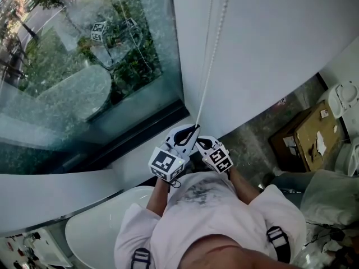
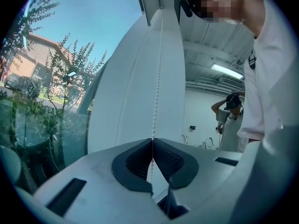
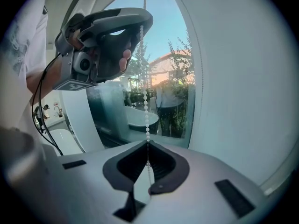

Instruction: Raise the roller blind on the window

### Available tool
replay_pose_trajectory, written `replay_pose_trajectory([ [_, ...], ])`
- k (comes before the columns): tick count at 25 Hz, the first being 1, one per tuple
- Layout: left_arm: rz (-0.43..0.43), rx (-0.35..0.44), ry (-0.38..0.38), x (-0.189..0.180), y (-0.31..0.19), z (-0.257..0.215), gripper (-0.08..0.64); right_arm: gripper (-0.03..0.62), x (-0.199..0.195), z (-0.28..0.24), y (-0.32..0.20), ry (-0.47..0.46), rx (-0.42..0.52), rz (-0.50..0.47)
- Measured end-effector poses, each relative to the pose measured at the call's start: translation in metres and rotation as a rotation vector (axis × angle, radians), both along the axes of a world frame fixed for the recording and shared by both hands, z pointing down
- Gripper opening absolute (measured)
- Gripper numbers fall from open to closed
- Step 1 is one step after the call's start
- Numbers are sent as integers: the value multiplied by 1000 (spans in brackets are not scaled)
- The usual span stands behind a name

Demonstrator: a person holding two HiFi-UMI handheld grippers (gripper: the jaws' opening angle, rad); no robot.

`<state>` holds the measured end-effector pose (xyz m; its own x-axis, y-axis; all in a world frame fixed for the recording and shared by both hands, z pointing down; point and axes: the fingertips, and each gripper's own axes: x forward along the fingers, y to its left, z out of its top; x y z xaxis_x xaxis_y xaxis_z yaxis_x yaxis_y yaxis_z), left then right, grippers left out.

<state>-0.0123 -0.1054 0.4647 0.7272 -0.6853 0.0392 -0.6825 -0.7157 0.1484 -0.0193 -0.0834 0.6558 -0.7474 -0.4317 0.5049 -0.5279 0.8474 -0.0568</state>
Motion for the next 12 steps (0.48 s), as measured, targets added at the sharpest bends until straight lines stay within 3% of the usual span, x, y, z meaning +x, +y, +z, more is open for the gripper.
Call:
replay_pose_trajectory([
  [12, -42, 35, -6, -7, -6, -5, 9, 63, -2, -15, 3, 44, 57, -26],
])
